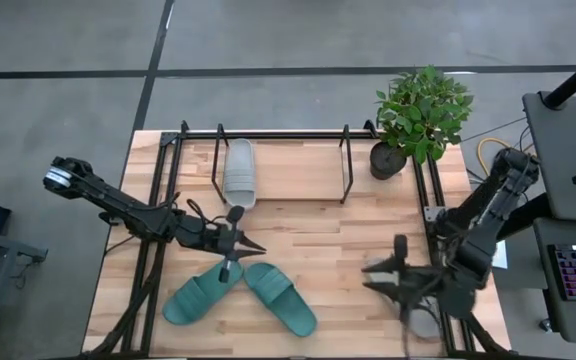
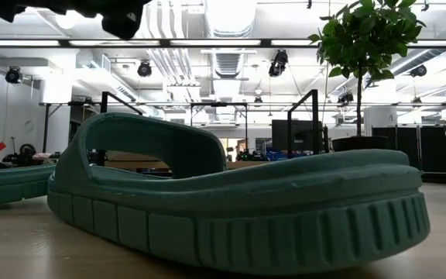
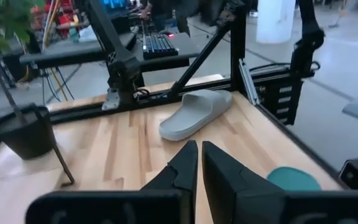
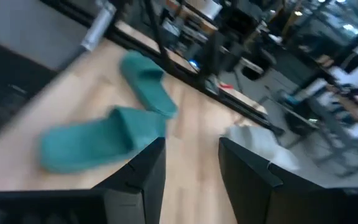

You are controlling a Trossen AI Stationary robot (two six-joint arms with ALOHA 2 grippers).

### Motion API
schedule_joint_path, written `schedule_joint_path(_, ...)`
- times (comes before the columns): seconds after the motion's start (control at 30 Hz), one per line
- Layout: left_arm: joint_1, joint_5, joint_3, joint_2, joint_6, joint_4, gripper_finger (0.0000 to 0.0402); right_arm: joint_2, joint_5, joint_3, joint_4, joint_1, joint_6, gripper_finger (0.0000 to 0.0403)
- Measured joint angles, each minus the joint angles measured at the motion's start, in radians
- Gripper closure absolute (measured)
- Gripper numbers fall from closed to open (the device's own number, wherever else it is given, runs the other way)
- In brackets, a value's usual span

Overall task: Pick and place slides into the shelf
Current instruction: Put the gray slide on the shelf

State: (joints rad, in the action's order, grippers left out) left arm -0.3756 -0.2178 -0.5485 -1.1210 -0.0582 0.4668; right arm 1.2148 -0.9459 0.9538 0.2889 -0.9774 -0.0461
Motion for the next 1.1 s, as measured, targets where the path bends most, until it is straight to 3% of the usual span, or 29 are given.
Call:
schedule_joint_path(0.27, 0.000, 0.003, -0.002, -0.003, 0.060, 0.001, 0.0393, -0.001, 0.011, 0.101, 0.243, -0.165, 0.340, 0.0264)
schedule_joint_path(0.43, 0.000, 0.004, -0.002, -0.006, 0.061, 0.001, 0.0393, 0.002, 0.255, 0.103, 0.413, -0.235, 0.696, 0.0264)
schedule_joint_path(0.53, 0.000, 0.004, -0.002, -0.014, 0.061, -0.003, 0.0393, 0.002, 0.334, 0.066, 0.443, -0.266, 0.854, 0.0264)
schedule_joint_path(0.77, 0.000, 0.004, -0.003, -0.034, 0.061, 0.015, 0.0393, 0.002, 0.489, 0.002, 0.440, -0.284, 1.034, 0.0264)
schedule_joint_path(1.0, 0.000, 0.004, -0.004, -0.061, 0.055, 0.031, 0.0393, 0.001, 0.505, -0.039, 0.441, -0.260, 1.026, 0.0264)
schedule_joint_path(1.1, 0.001, 0.001, -0.004, -0.075, 0.053, 0.038, 0.0393, -0.006, 0.579, -0.042, 0.465, -0.202, 1.055, 0.0264)
